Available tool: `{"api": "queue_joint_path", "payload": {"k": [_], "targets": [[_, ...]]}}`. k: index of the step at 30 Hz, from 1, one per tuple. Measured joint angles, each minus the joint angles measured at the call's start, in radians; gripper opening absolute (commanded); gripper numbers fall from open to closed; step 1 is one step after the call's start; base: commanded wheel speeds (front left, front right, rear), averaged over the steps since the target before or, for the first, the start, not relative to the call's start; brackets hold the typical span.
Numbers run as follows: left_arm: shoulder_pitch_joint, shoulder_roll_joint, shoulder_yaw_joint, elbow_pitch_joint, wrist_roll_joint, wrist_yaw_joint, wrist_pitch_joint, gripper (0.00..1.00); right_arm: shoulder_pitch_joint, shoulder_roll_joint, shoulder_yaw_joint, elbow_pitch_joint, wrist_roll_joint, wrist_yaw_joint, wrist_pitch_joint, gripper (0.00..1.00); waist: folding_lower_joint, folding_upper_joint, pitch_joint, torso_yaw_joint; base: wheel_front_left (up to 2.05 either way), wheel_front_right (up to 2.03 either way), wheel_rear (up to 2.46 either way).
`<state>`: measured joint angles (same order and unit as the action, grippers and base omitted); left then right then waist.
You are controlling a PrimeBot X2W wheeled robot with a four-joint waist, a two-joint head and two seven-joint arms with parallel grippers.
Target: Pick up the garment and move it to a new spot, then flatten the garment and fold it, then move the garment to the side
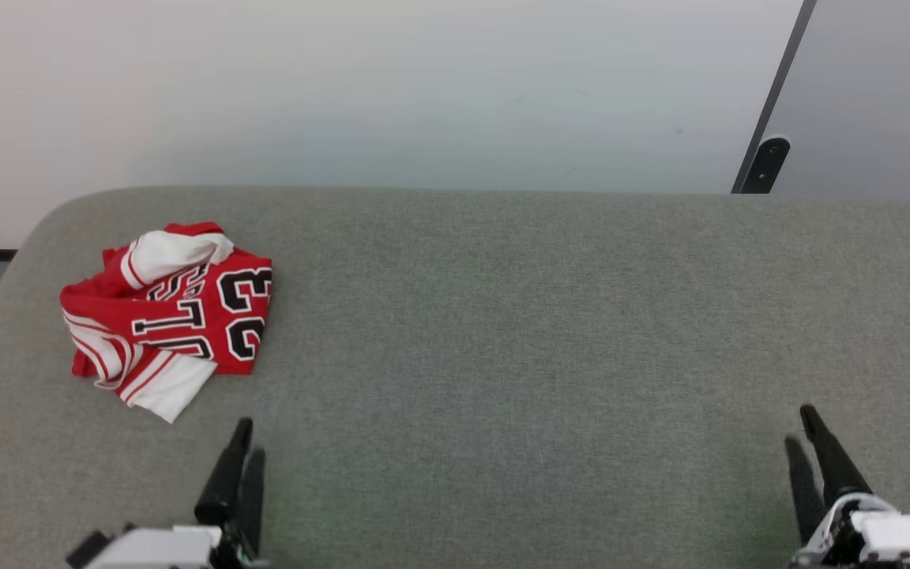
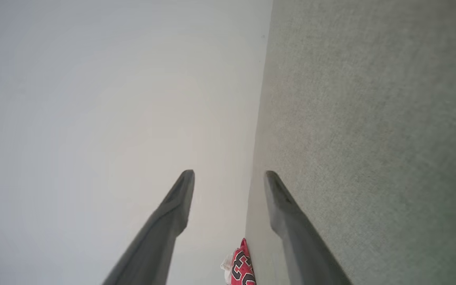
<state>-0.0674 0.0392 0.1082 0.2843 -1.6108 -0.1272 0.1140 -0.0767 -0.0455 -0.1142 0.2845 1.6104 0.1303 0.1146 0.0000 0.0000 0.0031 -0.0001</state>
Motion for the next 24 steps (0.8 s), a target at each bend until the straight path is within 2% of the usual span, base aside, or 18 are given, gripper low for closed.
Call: {"api": "queue_joint_path", "payload": {"k": [14,24], "targets": [[0.033,-0.003,-0.065,-0.036,0.032,0.004,-0.063,1.0,0.027,0.003,0.075,-0.02,-0.021,0.0,-0.062,1.0,0.0,0.0,-0.002,-0.003,0.0,0.0,0.0],[0.048,-0.002,-0.095,-0.076,0.083,0.011,-0.106,1.0,0.029,0.003,0.126,-0.035,-0.079,0.0,-0.105,1.0,0.0,0.0,-0.006,-0.007,0.0,0.0,0.0]]}}
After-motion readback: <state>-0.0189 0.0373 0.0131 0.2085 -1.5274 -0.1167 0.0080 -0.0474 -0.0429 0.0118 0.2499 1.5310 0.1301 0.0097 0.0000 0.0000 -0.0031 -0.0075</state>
